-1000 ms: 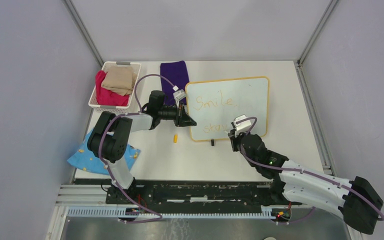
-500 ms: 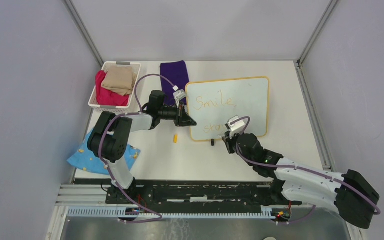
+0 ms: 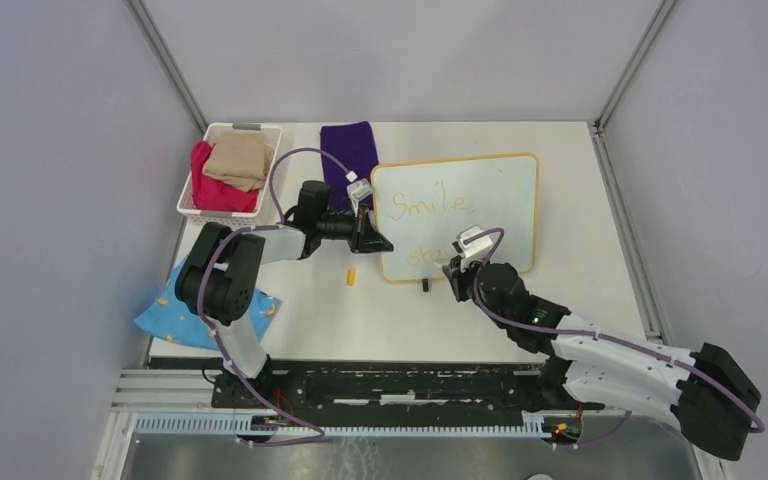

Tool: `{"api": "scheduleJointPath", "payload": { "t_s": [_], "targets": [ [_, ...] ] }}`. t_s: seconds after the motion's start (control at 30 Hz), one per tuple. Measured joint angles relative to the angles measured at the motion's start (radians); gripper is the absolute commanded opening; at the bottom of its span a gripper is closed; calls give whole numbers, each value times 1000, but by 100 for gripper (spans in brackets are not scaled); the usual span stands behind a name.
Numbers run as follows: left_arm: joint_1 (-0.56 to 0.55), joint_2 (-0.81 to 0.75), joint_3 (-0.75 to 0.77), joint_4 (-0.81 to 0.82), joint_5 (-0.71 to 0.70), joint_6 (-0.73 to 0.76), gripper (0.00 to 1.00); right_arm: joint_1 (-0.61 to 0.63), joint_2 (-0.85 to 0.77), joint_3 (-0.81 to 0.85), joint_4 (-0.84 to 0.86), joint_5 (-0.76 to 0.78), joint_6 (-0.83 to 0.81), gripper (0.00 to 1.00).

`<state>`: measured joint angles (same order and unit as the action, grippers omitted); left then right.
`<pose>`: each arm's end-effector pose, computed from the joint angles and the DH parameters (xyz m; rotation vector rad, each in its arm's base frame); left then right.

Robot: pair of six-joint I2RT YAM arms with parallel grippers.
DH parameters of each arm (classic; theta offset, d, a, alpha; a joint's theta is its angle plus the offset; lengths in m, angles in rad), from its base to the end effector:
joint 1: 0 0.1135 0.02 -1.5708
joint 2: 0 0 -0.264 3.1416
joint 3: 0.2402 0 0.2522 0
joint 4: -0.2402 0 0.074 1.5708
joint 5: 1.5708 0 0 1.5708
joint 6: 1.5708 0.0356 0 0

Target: Write a sentence on the whiteboard

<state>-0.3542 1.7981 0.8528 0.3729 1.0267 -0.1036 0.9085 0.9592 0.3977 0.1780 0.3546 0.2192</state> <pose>0.3170 -0.1497 0.1572 0.8693 1.9283 -1.3602 0.1372 0.1559 0.2098 -0.4339 1.9018 0.4052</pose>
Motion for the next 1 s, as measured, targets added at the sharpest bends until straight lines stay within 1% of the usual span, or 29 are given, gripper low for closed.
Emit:
{"api": "scheduleJointPath", "payload": {
  "t_s": [0.23,0.37,0.57,1.0],
  "targets": [
    [-1,0,0,0,0,0,2,-9,-215,0,-71,117,-46,0],
    [-1,1,2,0,0,0,2,-22,-269,0,-126,200,-77,0],
    [-1,2,3,-1,0,0,2,-25,-260,0,-158,234,-95,0],
    [-1,2,3,-1,0,0,2,-26,-153,41,-122,235,-106,0]
  ]
}}
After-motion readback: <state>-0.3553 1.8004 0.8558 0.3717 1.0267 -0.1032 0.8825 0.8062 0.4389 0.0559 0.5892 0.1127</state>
